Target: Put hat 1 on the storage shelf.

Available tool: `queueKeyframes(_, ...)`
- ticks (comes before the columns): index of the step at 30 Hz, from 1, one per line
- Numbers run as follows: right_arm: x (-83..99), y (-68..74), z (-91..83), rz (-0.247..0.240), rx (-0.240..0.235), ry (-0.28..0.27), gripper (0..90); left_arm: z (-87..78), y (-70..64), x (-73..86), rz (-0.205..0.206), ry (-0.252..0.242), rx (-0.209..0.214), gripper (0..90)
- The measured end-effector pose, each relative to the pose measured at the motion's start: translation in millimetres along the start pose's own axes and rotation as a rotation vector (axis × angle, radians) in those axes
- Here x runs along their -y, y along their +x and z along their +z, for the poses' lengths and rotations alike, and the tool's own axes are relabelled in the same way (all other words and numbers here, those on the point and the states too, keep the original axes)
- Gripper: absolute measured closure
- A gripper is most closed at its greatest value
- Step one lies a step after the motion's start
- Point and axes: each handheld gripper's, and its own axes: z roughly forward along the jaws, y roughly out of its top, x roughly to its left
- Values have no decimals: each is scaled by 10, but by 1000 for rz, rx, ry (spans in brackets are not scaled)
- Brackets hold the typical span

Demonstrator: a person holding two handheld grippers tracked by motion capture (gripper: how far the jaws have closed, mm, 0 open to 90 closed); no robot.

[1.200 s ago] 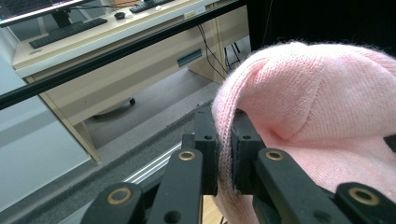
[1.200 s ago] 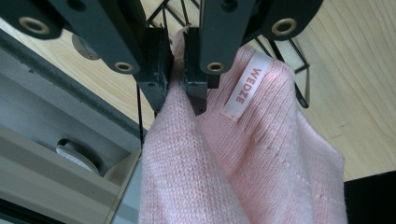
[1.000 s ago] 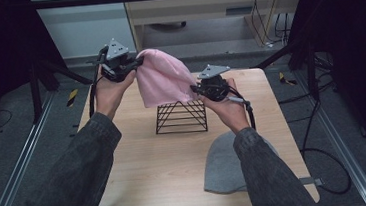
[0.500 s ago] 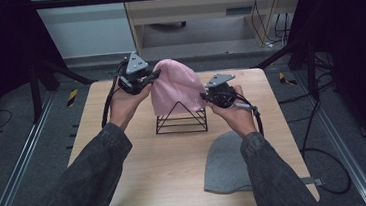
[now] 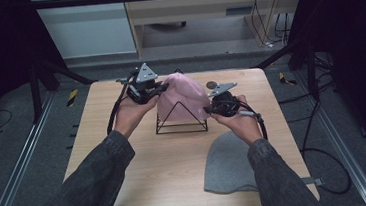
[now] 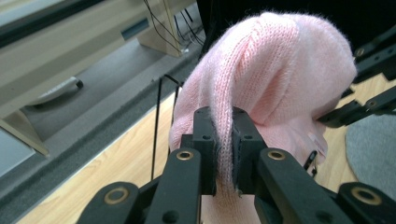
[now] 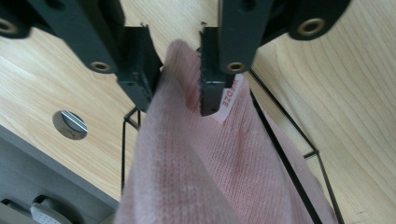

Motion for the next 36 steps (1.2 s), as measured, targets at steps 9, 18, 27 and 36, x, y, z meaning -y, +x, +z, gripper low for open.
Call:
queueKeyframes(9,172,-53,-205,38,57,29,468,1,-109,50,7,49,11,826)
queueKeyframes(18,322,-62,-344,59,81,53,456,-7,-173,74,-13,64,65,822)
queueKeyframes(27,372,-81,-420,71,90,58,462,-28,-78,104,-50,121,33,820)
queueKeyframes(36,494,-154,-480,106,90,75,435,-103,-144,144,-22,96,45,710)
